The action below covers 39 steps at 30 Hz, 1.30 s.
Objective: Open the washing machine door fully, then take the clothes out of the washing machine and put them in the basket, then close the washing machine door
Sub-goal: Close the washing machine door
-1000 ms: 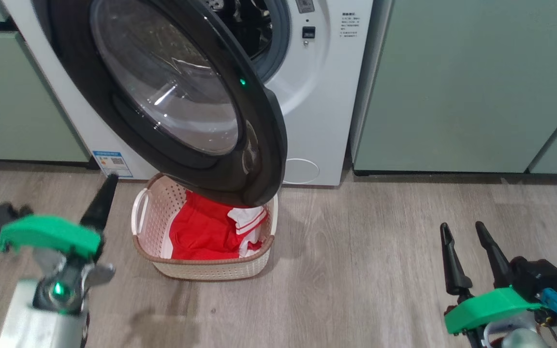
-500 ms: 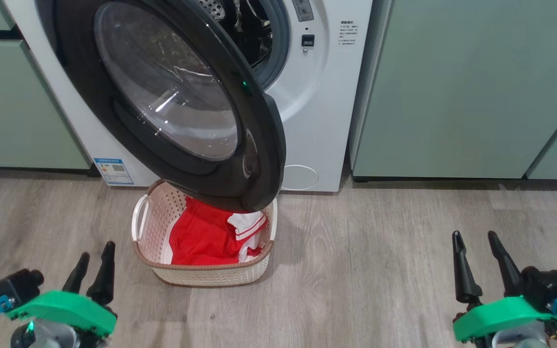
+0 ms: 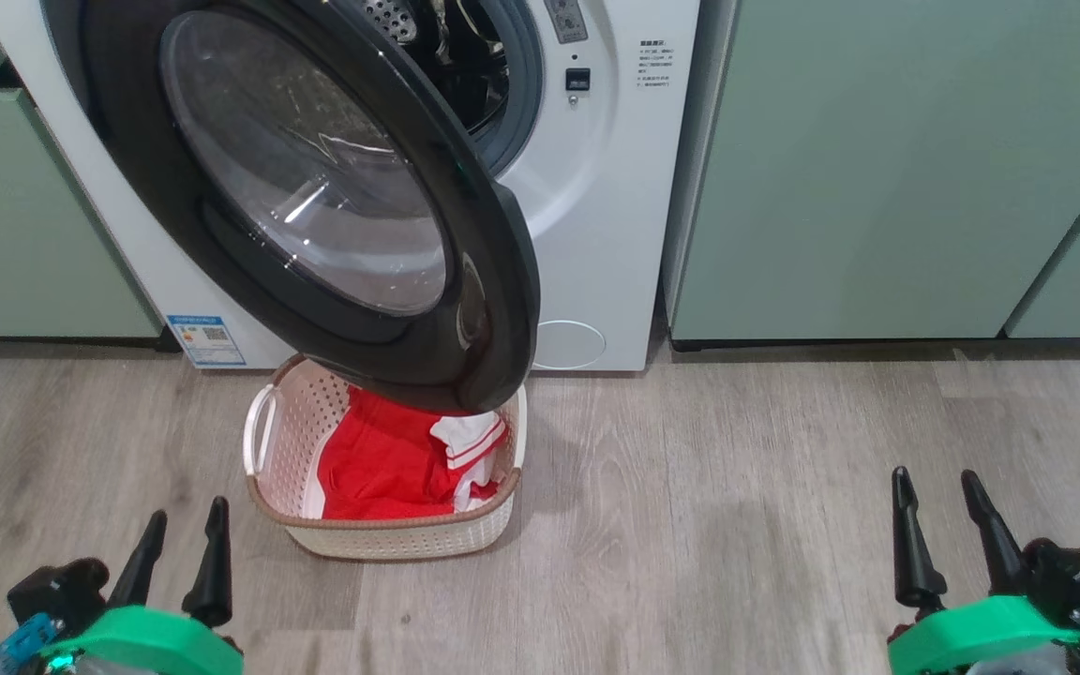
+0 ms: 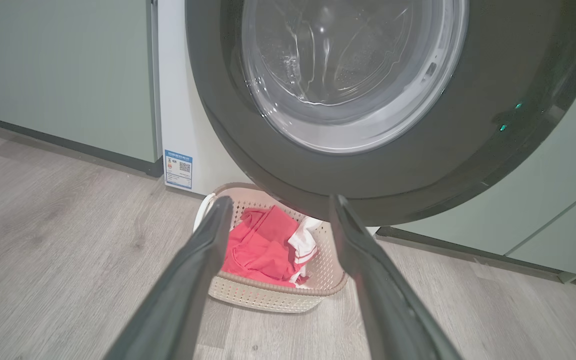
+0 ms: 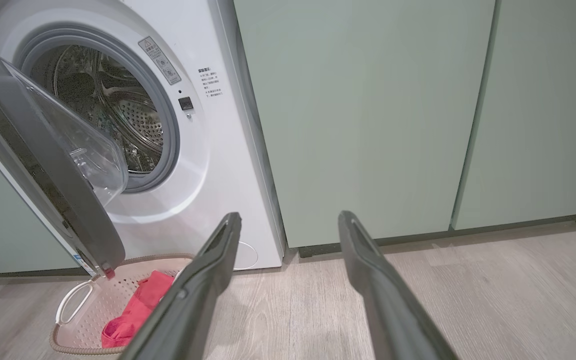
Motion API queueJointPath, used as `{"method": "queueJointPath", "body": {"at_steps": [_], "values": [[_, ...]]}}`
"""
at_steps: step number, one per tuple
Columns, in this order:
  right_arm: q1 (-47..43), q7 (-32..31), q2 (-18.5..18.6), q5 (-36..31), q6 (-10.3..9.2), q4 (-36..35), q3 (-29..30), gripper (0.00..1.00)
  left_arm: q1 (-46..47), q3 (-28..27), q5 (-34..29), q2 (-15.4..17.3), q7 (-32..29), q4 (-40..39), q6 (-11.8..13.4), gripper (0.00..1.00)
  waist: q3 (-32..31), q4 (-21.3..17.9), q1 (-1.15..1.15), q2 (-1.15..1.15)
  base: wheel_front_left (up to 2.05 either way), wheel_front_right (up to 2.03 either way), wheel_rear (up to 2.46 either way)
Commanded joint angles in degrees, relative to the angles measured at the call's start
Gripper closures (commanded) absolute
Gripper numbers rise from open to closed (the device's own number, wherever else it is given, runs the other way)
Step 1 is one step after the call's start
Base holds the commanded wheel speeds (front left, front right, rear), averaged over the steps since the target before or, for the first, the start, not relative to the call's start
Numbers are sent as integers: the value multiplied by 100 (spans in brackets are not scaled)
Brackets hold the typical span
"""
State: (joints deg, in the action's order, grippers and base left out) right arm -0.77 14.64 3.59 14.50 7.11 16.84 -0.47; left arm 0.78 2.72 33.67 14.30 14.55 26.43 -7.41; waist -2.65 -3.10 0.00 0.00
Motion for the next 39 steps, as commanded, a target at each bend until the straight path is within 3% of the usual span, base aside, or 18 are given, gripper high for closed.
{"method": "queueJointPath", "body": {"at_steps": [1, 16, 17, 18, 19, 30, 39], "values": [[111, 36, -6, -69, 37, -174, -119, 0, 233, -316, -133, 47, 44, -236, -8, 0, 13, -5, 0, 0, 0, 0, 0], [177, 36, -45, 171, 37, -144, -101, 0, 120, -557, -471, -117, 44, -352, -8, 0, 42, -21, 0, 0, 0, 0, 0], [199, 36, -47, 216, 37, -147, -105, 12, 114, -559, -482, -121, 44, -351, -8, 0, 40, -20, 0, 0, 0, 0, 0], [226, 36, -48, 266, 37, -158, -108, 49, 105, -561, -493, -125, 44, -348, -8, 0, 40, -16, 0, 0, 0, 0, 0], [257, 36, -49, 358, 37, -169, -102, 100, 96, -561, -504, -128, 44, -342, -8, 0, 41, -10, 0, 0, 0, 0, 0], [1377, 36, 192, 879, 37, -1032, -265, 100, 214, -376, -721, -236, 44, -323, -8, 0, 134, 478, 0, 0, 0, 0, 0], [2224, 36, 312, 896, 37, -1567, -1113, 100, 230, -252, -761, -498, 45, -235, -8, 0, 108, 1225, 0, 0, 0, 0, 0]]}}
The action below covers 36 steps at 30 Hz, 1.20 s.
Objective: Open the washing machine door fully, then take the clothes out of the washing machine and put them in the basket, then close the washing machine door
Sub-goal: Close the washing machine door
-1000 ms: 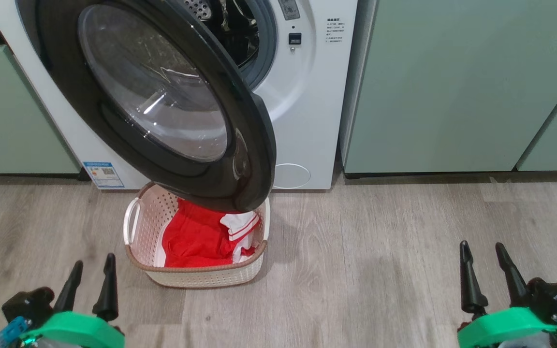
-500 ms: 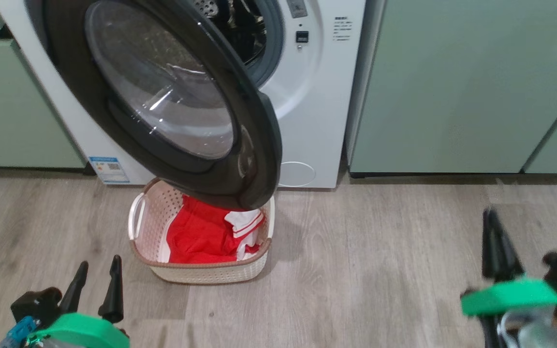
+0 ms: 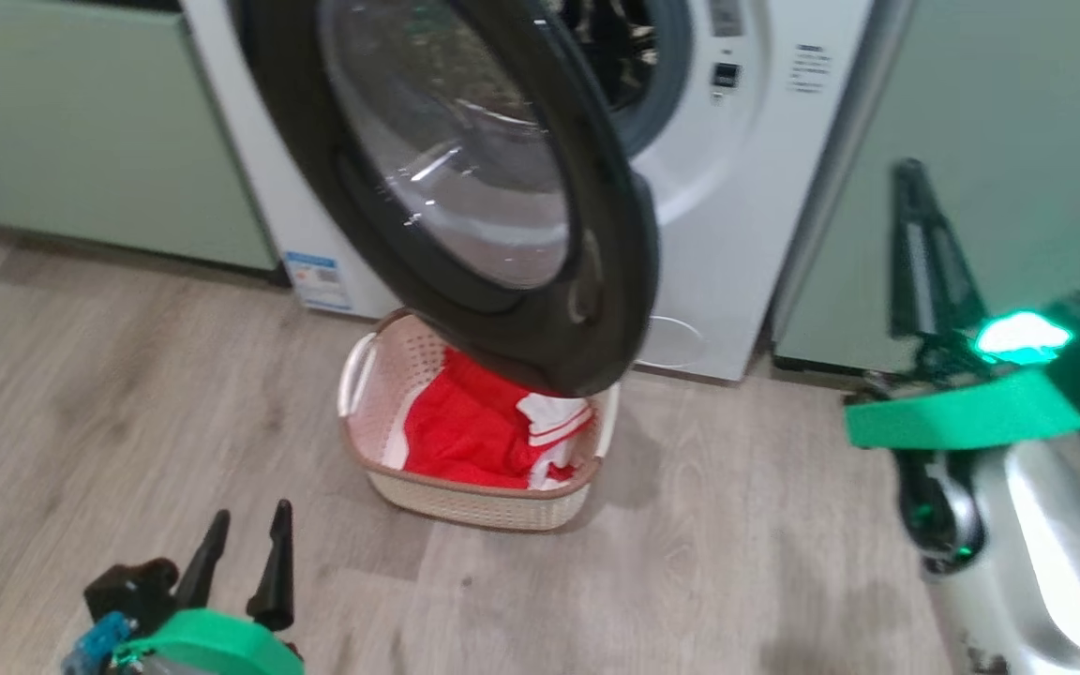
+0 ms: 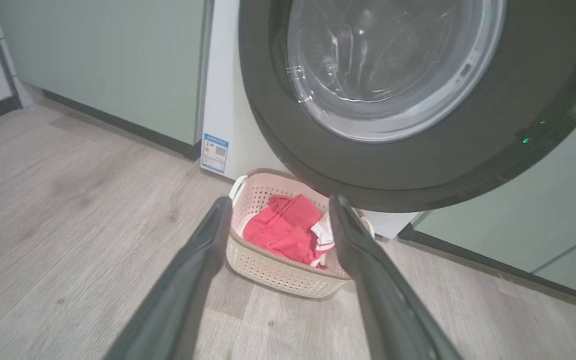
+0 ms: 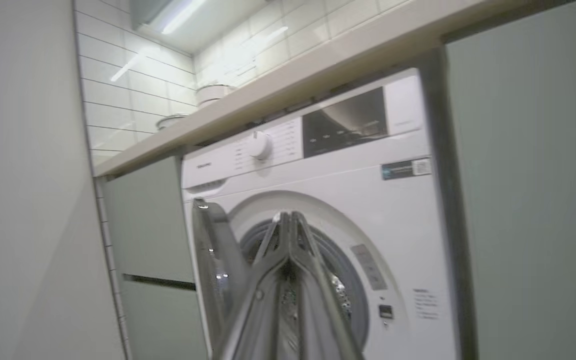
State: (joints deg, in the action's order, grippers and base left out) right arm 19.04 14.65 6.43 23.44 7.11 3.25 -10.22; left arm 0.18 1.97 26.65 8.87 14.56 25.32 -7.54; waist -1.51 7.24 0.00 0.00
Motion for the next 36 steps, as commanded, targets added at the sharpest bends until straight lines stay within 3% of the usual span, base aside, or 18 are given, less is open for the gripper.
{"method": "queueJointPath", "body": {"at_steps": [1, 7, 15, 24, 36], "values": [[322, 35, 29, -4, 37, -215, -292, 100, 299, -160, -62, 14, 43, -112, 6, 0, -3, 285, 0, 0, 0, 0, 0], [705, 35, -27, 105, 37, 298, -1513, 100, 379, -9, -92, -133, 43, -55, 6, 0, 50, 872, 0, 0, 0, 0, 0], [1006, 35, -163, 326, 37, 1920, -2580, 100, 593, 93, -241, -221, 43, -48, 6, 0, 168, 1234, 0, 0, 0, 0, 0], [1391, 35, -292, 172, 37, 3048, -2042, 100, 804, 233, -282, -272, 44, -111, 6, 0, 392, 1415, 0, 0, 0, 0, 0], [2147, 35, -352, -300, 37, 3626, -921, 100, 1000, 304, -283, -350, 44, -166, 6, 0, 955, 1251, 0, 0, 0, 0, 0]]}}
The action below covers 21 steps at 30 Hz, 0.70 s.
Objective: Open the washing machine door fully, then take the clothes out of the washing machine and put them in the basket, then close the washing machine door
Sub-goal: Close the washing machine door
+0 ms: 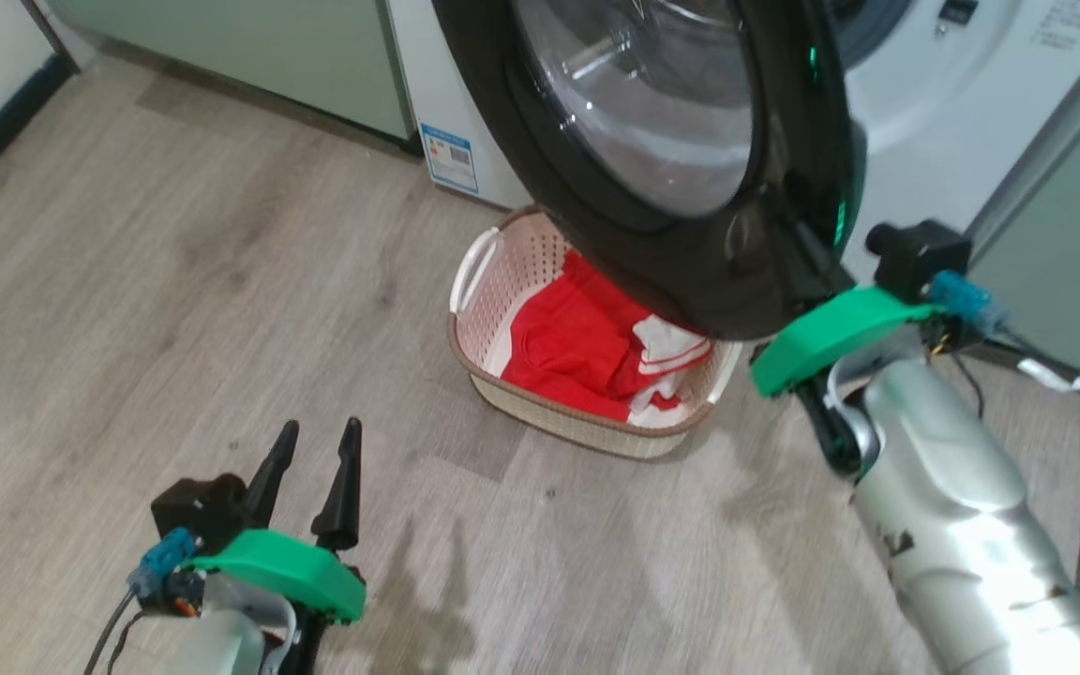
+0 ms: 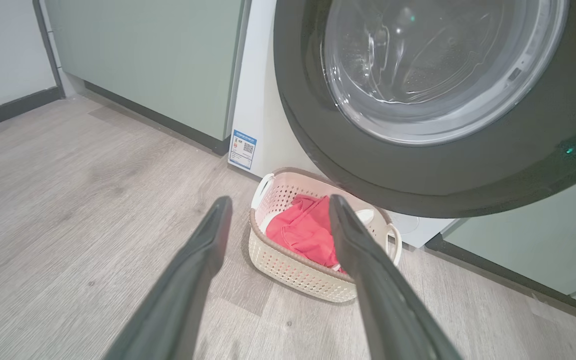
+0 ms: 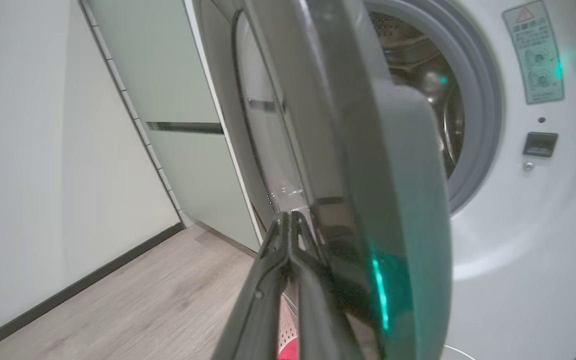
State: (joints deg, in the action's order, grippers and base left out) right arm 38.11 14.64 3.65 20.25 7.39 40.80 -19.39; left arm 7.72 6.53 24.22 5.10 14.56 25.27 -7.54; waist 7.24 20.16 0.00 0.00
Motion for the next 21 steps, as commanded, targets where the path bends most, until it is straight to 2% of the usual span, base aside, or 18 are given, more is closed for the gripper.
{"method": "queueJointPath", "body": {"at_steps": [1, 10, 21], "values": [[320, 36, -75, 45, 10, -87, 45, 100, 273, -143, -38, 15, 44, -168, 6, 0, 137, -60, 0, 0, 0, 0, 0], [1534, 36, -70, 70, 10, 730, 498, 100, 579, -69, -44, -90, 44, -209, 5, 0, 795, -241, 0, 0, 0, 0, 0], [3025, 36, 375, -143, 10, 1439, 1254, 100, 980, 113, -19, -179, 44, -201, 5, 0, 1397, -115, 0, 0, 0, 0, 0]]}}
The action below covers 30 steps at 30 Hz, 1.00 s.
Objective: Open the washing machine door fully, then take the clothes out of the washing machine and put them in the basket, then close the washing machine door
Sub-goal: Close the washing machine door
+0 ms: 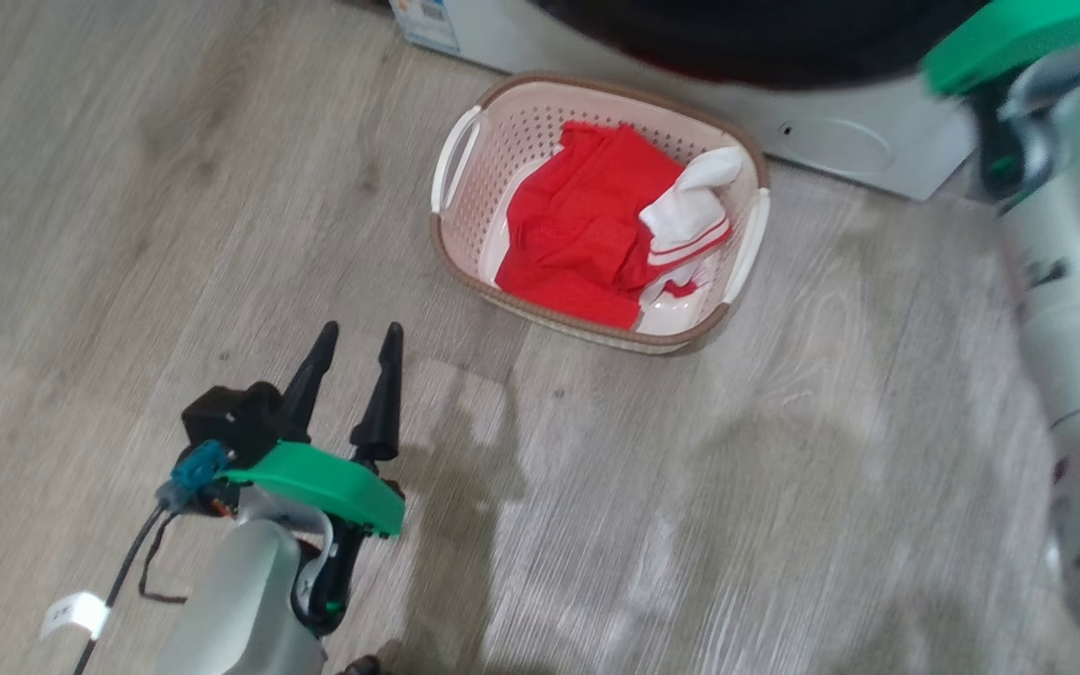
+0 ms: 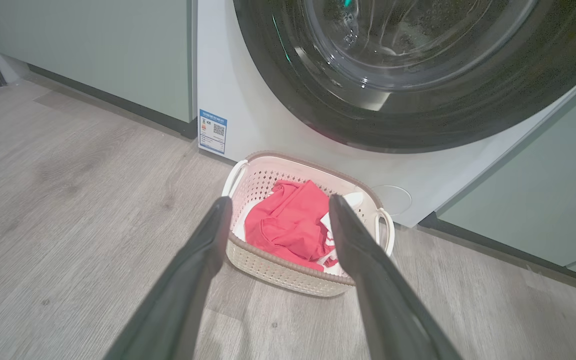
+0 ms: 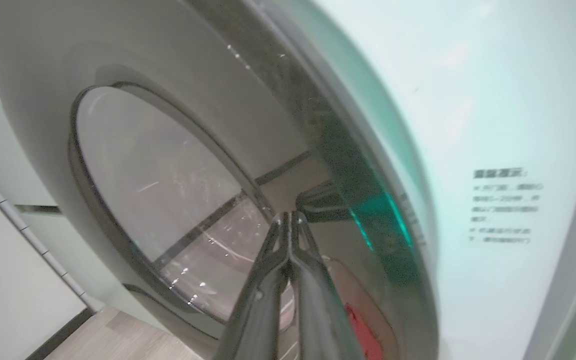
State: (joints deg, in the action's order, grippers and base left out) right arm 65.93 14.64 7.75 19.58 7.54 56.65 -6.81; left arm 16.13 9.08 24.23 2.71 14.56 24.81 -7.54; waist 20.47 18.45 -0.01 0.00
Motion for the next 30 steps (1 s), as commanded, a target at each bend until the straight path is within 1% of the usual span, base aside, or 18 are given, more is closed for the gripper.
{"method": "queueJointPath", "body": {"at_steps": [1, 6, 11, 15, 18, 22, 28, 29, 30], "values": [[333, 36, -10, -98, -5, -109, 39, 100, 159, -121, -13, 56, 44, -143, 5, 0, 111, 75, 1, 0, 0, 0, 0], [714, 36, 120, -181, -5, 130, 164, 100, 210, -66, 9, 40, 44, -139, 5, 0, 197, 133, 1, 0, 0, 0, 0], [869, 36, 179, -280, -5, 243, 288, 100, 220, -55, 5, 33, 44, -133, 5, 0, 212, 161, 1, 0, 0, 0, 0], [857, 36, 149, -365, -5, 266, 382, 100, 232, -76, 2, 29, 44, -123, 5, 0, 190, 160, 1, 0, 0, 0, 0], [694, 36, 93, -407, -5, 224, 370, 100, 228, -95, -7, 28, 44, -110, 5, 0, 107, 151, 1, 0, 0, 0, 0], [275, 36, -19, -385, -5, 80, 216, 100, 175, -192, -14, 64, 44, -109, 5, 0, -138, 98, 1, 0, 0, 0, 0], [-685, 36, -208, -173, -5, -429, 147, 100, -1, -413, 54, 286, 44, -11, 5, 0, -782, -164, 1, 0, 0, 0, 0], [-884, 36, -246, -141, -5, -512, 133, 69, -28, -429, 45, 363, 44, 0, 5, 0, -917, -221, 1, 0, 0, 0, 0], [-1083, 36, -285, -95, -5, -551, 119, 1, -48, -448, 39, 445, 44, 12, 5, 0, -1042, -279, 1, 0, 0, 0, 0]]}}
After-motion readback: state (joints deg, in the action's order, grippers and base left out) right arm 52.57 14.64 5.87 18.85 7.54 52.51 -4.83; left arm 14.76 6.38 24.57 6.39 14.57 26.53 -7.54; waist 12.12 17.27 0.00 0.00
